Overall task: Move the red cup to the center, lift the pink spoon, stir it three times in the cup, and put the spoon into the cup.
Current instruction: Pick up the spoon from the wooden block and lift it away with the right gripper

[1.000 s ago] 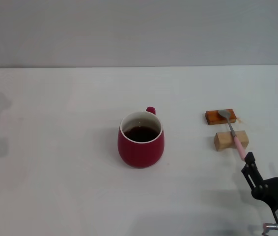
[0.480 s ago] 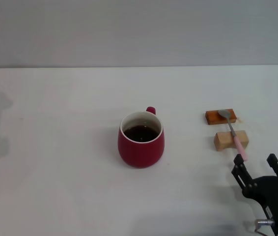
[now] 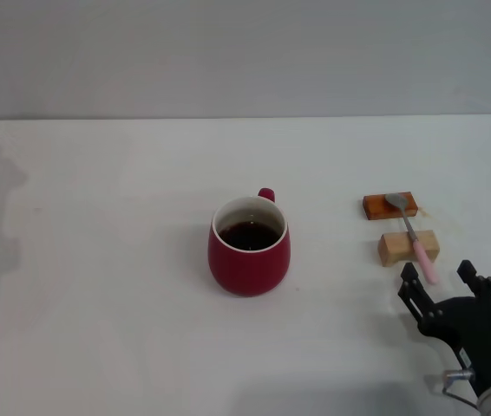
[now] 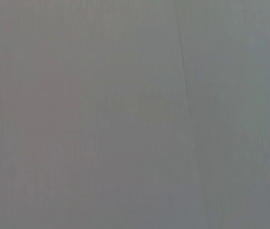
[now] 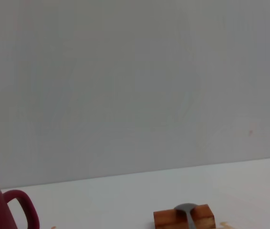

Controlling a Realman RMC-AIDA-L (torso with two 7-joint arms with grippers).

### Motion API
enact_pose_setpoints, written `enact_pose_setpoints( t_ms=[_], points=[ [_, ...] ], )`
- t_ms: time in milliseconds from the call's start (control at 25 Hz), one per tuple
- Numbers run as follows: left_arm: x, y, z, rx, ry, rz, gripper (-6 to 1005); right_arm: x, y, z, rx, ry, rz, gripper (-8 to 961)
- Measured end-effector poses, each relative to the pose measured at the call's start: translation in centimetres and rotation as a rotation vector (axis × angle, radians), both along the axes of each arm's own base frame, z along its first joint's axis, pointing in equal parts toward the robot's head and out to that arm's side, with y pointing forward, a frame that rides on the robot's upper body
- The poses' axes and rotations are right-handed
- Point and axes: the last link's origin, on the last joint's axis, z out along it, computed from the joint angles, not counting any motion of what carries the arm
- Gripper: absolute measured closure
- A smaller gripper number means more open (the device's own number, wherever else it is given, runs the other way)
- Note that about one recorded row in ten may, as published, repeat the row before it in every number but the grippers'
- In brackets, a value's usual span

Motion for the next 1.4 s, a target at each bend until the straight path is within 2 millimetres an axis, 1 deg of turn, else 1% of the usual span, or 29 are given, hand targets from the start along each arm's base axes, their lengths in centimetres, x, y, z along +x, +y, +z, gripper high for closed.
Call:
enact_pose_setpoints(
  t_ms=[480,1160,1280,1400],
  points=[
    [0.2,0.2,-0.1,0.000,-0.003,-0.004,1001,0.0,1.6,-0.1,-0.027,-0.025,0.009,153],
    [0.2,0.2,0.0,0.002,-0.004,-0.003,1001,0.0,2.0,-0.3,-0.047,-0.036,0.010,168],
    [0.2,0.2,0.0,0.002,-0.004,-0.003,1001,0.0,2.0,-0.3,-0.045,-0.034,0.007,332],
    [0.2,0.1,0.0,0.003,-0.004,-0.003,1001,0.1,2.1,-0.3,-0.043,-0.031,-0.002,360]
  ],
)
